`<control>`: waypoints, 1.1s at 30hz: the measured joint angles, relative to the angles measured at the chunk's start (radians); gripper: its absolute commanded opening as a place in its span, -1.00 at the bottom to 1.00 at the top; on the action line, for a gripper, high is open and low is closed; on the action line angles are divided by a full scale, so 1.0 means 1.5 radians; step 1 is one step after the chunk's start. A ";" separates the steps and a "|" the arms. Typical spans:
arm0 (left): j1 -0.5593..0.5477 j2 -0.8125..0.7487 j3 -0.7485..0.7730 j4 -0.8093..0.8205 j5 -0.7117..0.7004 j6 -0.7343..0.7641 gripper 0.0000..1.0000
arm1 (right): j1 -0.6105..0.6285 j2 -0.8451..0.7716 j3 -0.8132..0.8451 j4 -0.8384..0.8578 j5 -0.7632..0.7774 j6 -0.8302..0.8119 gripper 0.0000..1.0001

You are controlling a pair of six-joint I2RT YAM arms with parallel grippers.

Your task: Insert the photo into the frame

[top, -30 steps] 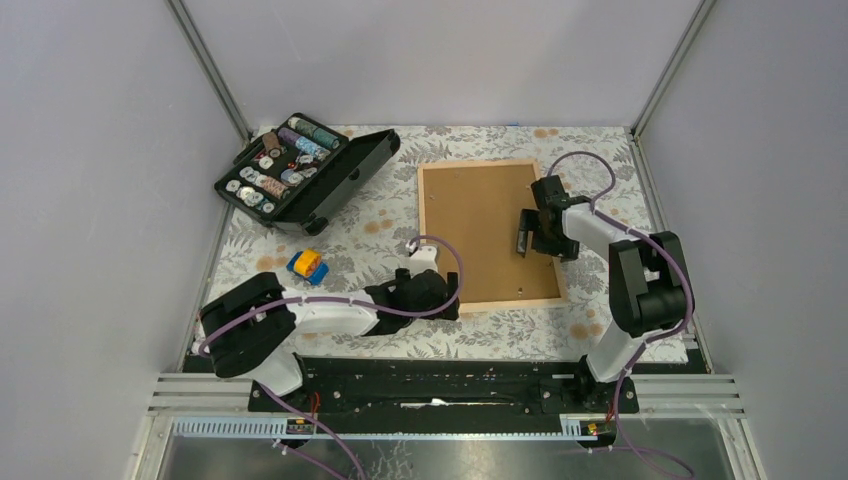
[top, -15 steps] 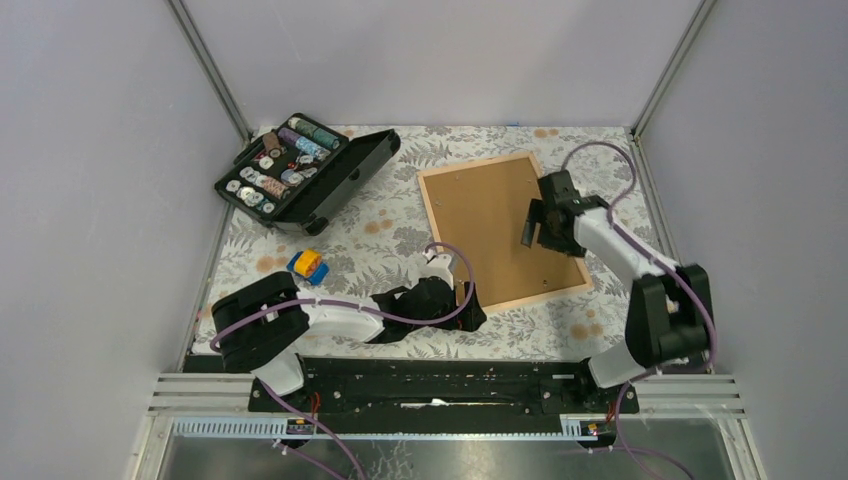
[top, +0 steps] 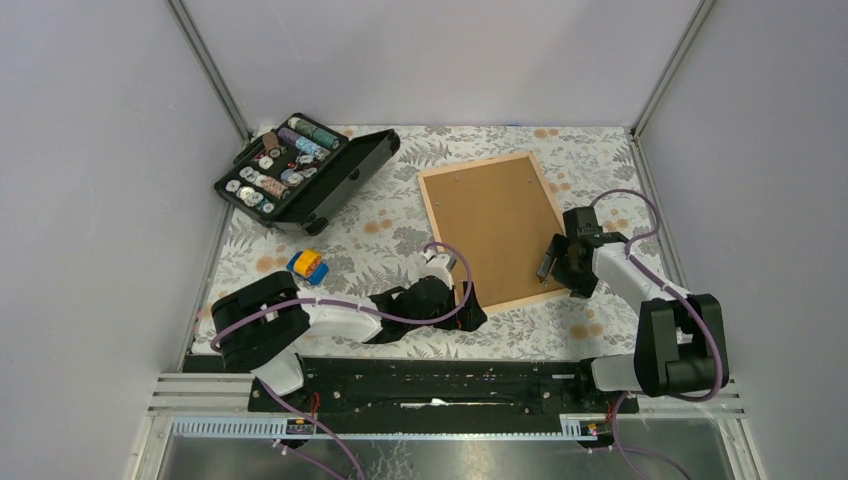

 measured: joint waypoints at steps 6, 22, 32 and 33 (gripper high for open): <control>0.000 0.000 -0.007 0.013 0.000 -0.001 0.96 | 0.000 0.024 -0.001 0.006 0.013 0.025 0.52; 0.000 0.000 -0.016 0.032 0.002 -0.005 0.96 | -0.002 0.045 -0.012 0.023 0.030 0.074 0.02; 0.000 0.000 -0.019 0.038 0.002 -0.008 0.96 | -0.003 -0.002 -0.060 0.061 0.007 0.136 -1.00; 0.000 0.000 -0.019 0.038 0.002 -0.008 0.96 | -0.003 -0.010 -0.068 0.067 0.004 0.144 -1.00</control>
